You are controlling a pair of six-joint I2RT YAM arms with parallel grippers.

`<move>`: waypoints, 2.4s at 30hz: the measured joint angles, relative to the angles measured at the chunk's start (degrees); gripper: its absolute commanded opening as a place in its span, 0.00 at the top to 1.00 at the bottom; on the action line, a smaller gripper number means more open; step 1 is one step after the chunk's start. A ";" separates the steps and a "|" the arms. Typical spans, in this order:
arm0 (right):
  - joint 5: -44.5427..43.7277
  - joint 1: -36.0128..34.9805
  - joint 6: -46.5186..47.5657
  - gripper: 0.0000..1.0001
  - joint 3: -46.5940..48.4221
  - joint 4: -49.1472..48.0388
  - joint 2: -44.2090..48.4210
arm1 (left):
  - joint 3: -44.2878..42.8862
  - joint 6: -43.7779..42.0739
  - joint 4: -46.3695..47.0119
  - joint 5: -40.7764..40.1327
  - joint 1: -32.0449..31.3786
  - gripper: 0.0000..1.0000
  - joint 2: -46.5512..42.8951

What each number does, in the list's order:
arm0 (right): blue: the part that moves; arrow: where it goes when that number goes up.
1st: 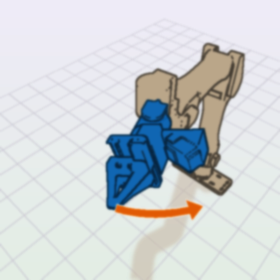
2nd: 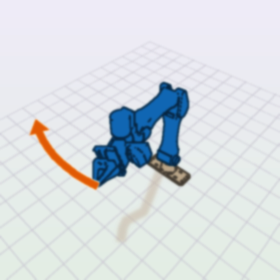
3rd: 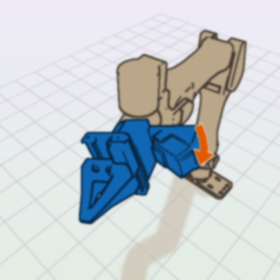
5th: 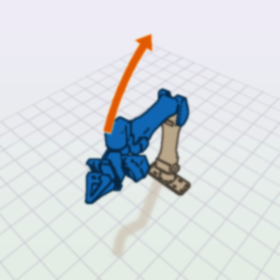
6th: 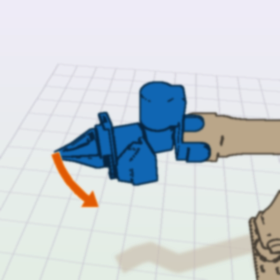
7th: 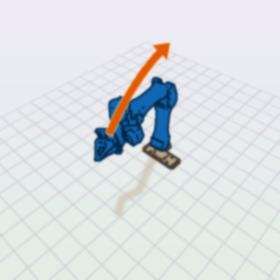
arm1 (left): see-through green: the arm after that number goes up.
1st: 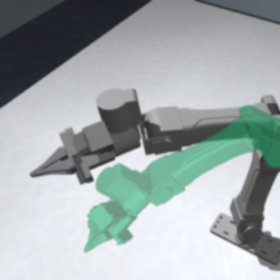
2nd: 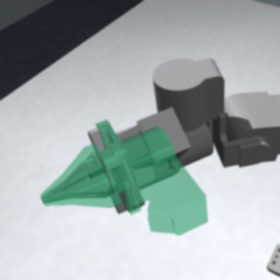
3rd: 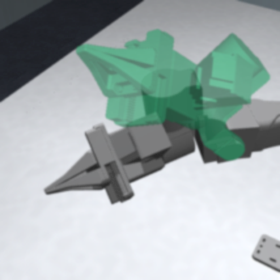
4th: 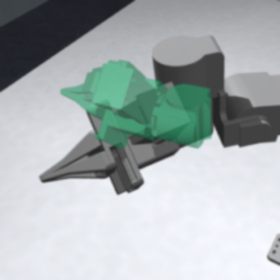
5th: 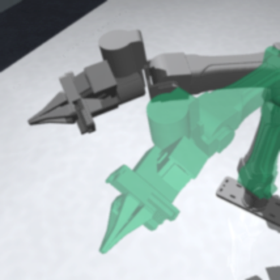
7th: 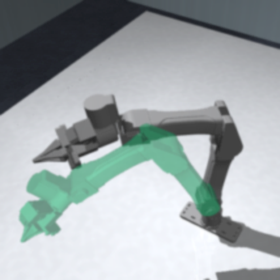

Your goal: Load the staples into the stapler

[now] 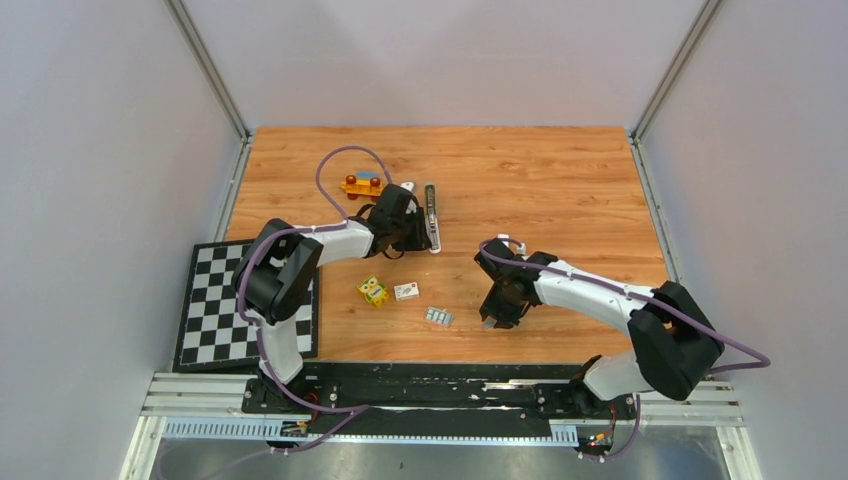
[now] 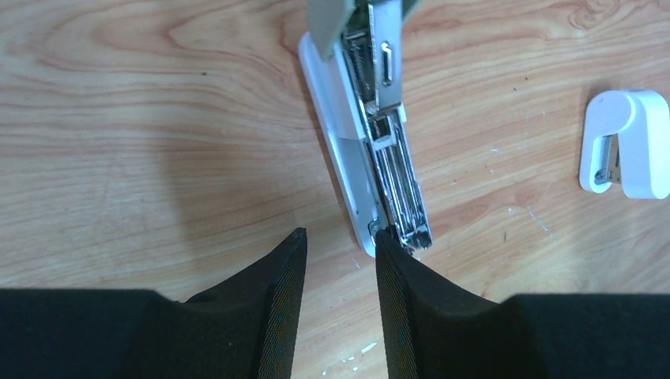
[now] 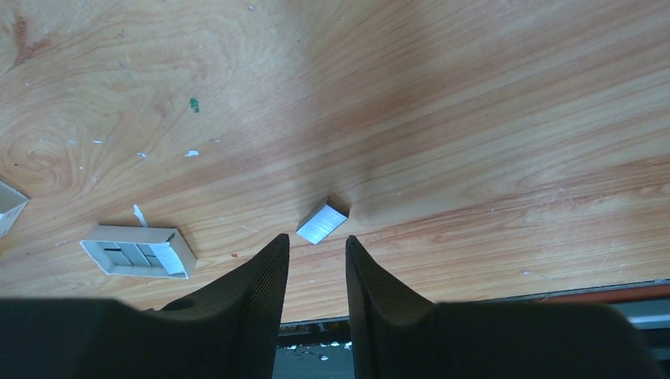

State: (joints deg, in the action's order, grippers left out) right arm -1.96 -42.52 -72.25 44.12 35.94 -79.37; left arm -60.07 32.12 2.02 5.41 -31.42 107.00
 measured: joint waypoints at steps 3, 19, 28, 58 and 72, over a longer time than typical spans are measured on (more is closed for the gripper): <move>-0.50 -0.39 -0.42 0.65 0.00 -0.09 -0.90 | 0.00 0.09 0.20 0.50 -0.66 0.60 0.02; -2.56 -1.75 -1.53 0.73 1.11 0.11 -4.94 | 6.49 2.19 0.90 -0.50 -0.92 0.58 -11.93; -5.75 -1.75 1.05 0.77 3.65 0.37 -7.32 | 6.84 2.14 0.02 -0.96 -0.92 0.57 -15.80; -1.84 -0.04 29.90 0.74 7.04 -5.70 -11.10 | 9.97 1.81 -4.31 -1.64 -0.15 0.55 -22.23; -1.36 -0.04 33.05 0.82 6.86 -6.67 -10.91 | 10.38 1.99 -4.28 -1.49 -0.02 0.55 -22.23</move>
State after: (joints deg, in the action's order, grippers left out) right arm -3.31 -42.57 -39.20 50.98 29.28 -90.28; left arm -49.69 34.11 -2.26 3.92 -31.44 84.77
